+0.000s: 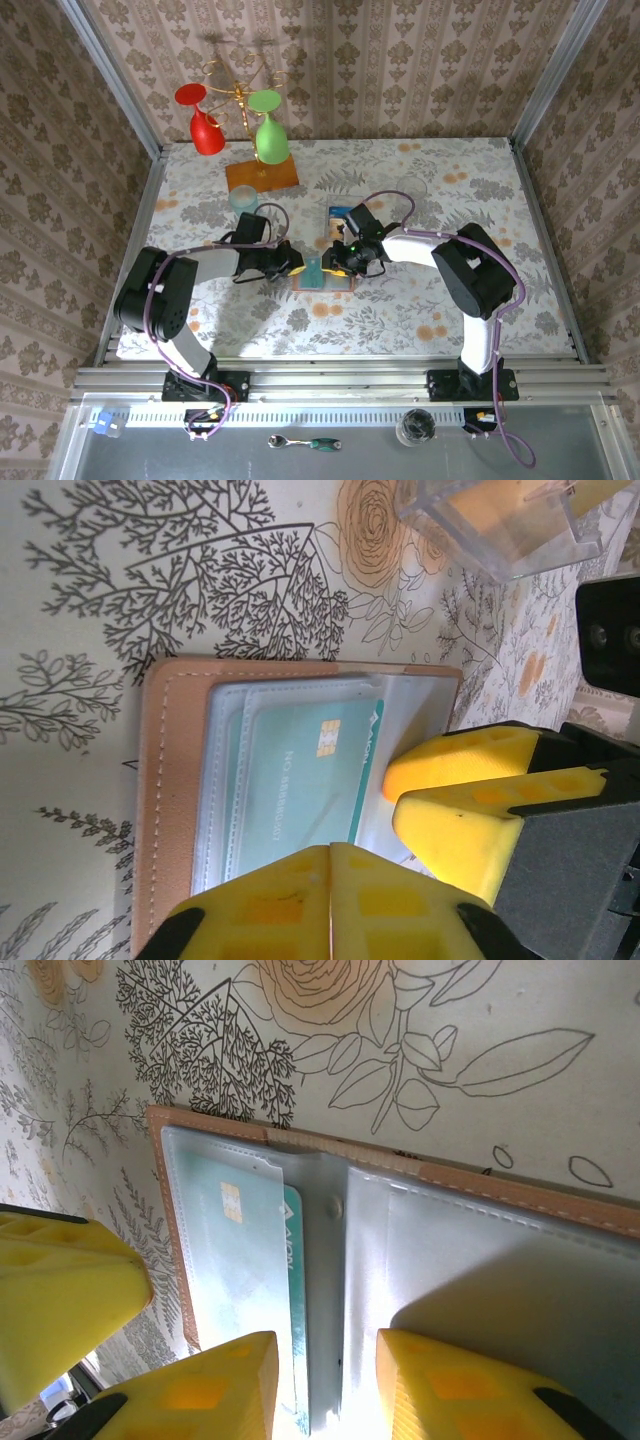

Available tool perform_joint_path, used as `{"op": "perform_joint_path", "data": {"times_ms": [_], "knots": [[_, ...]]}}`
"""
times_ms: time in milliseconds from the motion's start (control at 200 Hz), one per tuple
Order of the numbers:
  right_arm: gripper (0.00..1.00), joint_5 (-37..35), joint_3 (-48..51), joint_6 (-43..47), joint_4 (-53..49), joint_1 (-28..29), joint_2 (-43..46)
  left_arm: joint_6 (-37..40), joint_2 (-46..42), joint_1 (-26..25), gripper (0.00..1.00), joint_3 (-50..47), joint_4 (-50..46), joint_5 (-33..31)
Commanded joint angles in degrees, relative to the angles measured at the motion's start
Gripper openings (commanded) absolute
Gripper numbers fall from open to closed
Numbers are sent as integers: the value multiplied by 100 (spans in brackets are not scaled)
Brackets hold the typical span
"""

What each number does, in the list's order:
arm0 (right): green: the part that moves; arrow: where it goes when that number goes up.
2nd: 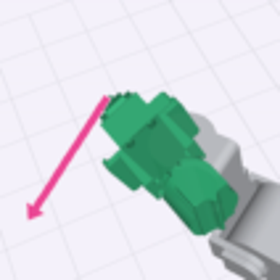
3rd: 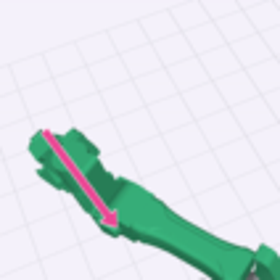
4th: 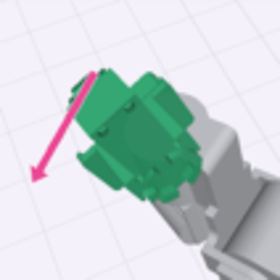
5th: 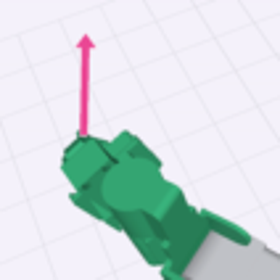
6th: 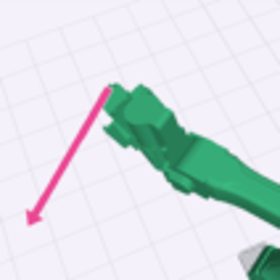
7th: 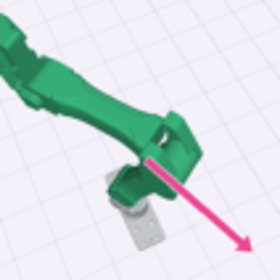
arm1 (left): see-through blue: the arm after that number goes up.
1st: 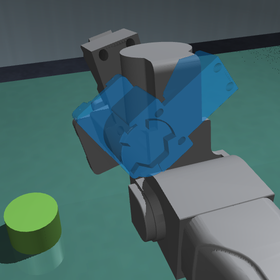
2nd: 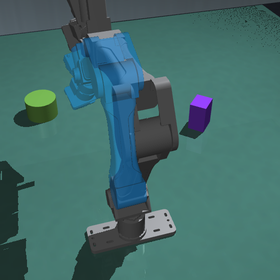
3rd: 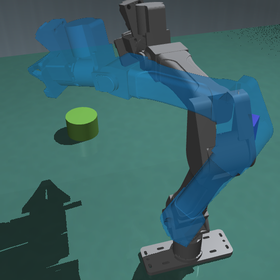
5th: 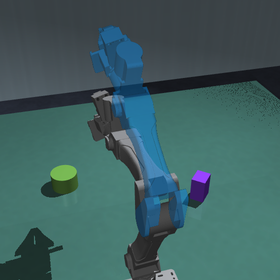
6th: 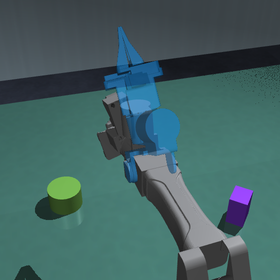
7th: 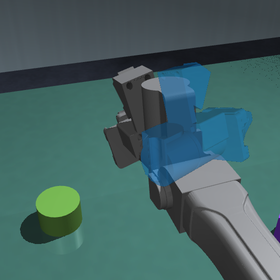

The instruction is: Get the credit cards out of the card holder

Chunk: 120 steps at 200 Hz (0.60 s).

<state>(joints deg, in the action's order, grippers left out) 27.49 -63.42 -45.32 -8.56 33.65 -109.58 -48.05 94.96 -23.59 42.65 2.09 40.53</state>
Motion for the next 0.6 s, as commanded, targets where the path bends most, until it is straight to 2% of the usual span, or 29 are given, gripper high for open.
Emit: {"op": "perform_joint_path", "data": {"times_ms": [0,240,595], "knots": [[32,187,-111,-109,68,10,200,137,20,-48,4,184,-143,44],[32,400,-152,-201,274,50,102,522,123,-74,0,182,-584,-311],[32,521,-280,-239,324,116,-85,556,232,-40,0,59,-469,-327]]}}
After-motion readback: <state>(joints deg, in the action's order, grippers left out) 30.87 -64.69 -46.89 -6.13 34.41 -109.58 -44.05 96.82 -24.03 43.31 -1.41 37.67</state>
